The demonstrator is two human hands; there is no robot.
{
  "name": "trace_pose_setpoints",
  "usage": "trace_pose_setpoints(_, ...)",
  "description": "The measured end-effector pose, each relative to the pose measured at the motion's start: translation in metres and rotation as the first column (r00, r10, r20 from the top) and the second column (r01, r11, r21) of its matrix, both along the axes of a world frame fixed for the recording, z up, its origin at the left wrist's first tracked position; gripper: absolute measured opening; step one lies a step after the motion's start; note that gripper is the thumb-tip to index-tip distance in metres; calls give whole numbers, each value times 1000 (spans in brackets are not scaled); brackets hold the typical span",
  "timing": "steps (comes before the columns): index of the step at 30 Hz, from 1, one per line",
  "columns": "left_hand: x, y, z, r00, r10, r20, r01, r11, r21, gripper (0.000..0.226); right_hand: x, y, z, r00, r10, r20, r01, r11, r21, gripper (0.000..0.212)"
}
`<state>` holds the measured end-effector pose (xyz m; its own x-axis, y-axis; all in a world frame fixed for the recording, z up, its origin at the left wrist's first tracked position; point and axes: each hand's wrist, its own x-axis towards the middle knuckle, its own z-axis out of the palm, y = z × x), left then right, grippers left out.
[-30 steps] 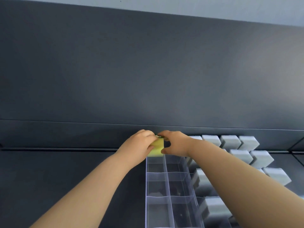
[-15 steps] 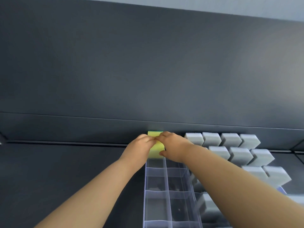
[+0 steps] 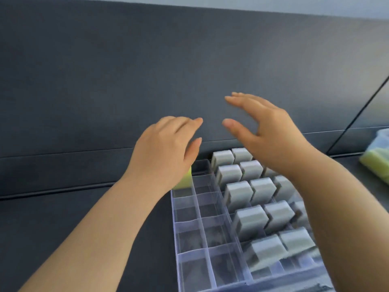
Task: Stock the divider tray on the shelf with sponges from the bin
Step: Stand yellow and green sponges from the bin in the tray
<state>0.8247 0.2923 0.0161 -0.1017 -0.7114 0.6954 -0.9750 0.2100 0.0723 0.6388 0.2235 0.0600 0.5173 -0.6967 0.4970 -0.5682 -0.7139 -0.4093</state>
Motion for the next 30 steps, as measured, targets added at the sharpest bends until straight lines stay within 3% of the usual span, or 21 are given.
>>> trace_pose_setpoints(3,-45,22,17,997,-62,53,65,997,-42,36,-51,34,13,998,-18,66,22,998,-53,49)
trace_pose_setpoints(7,-128,42,16,986,-139,96,147,986,-81,35,-133,62,-1,997,-64,34,65,997,-40,53)
trace_pose_setpoints(12,-259,52,-15,975,-218,46,218,976,3,36,-258,83,-44,992,-127,-8,127,986,107,47)
trace_pose_setpoints(19,-419,46,-62,950,-308,-42,310,925,219,40,-424,114,-92,950,-305,-73,309,874,374,61)
trace_pose_setpoints(26,-513,13,-84,902,-428,-50,426,868,254,36,-526,117,-112,881,-469,-70,447,771,453,63)
trace_pose_setpoints(30,-546,-20,-94,887,-459,-48,455,851,261,36,-559,97,-127,867,-492,-77,460,733,501,53)
